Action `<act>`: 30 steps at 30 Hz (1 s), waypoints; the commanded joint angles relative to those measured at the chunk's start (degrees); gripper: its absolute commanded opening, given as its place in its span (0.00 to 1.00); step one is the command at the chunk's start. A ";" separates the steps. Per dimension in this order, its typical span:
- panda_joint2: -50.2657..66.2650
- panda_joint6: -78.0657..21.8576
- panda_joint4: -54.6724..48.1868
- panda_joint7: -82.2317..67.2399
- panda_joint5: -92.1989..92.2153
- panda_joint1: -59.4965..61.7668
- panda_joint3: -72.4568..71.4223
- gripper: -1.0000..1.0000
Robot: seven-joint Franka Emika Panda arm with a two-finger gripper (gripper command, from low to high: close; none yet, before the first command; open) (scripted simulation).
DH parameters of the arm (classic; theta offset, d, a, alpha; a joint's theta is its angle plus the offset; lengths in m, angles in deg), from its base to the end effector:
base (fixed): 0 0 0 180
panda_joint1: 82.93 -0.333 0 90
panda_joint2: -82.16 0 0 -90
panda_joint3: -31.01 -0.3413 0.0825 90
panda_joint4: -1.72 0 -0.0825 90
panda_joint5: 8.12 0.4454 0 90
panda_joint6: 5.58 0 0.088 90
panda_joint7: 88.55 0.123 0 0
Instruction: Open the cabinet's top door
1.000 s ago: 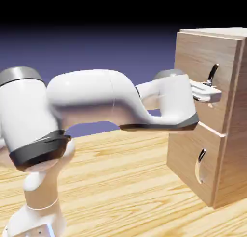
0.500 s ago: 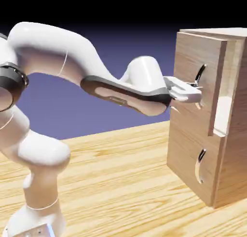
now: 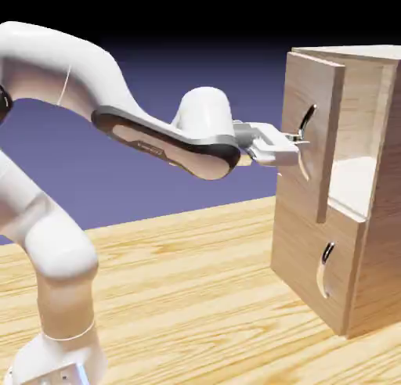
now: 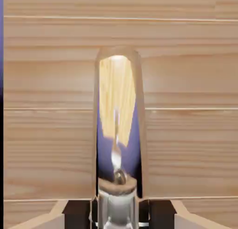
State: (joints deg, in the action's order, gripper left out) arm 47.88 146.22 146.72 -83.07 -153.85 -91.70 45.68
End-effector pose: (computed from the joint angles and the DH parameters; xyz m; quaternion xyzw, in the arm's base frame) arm 0.4574 -0.0413 0.5058 0.3747 0.5995 0.1588 0.6892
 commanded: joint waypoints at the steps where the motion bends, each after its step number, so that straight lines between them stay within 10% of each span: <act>1: -0.82 -0.79 0.99 -1.60 2.49 0.88 -1.36 0.00; 30: -5.26 -51.54 5.06 -26.94 71.57 2.96 -44.71 0.00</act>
State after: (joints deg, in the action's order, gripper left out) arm 42.60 94.63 151.77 -110.02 -82.23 -88.74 0.97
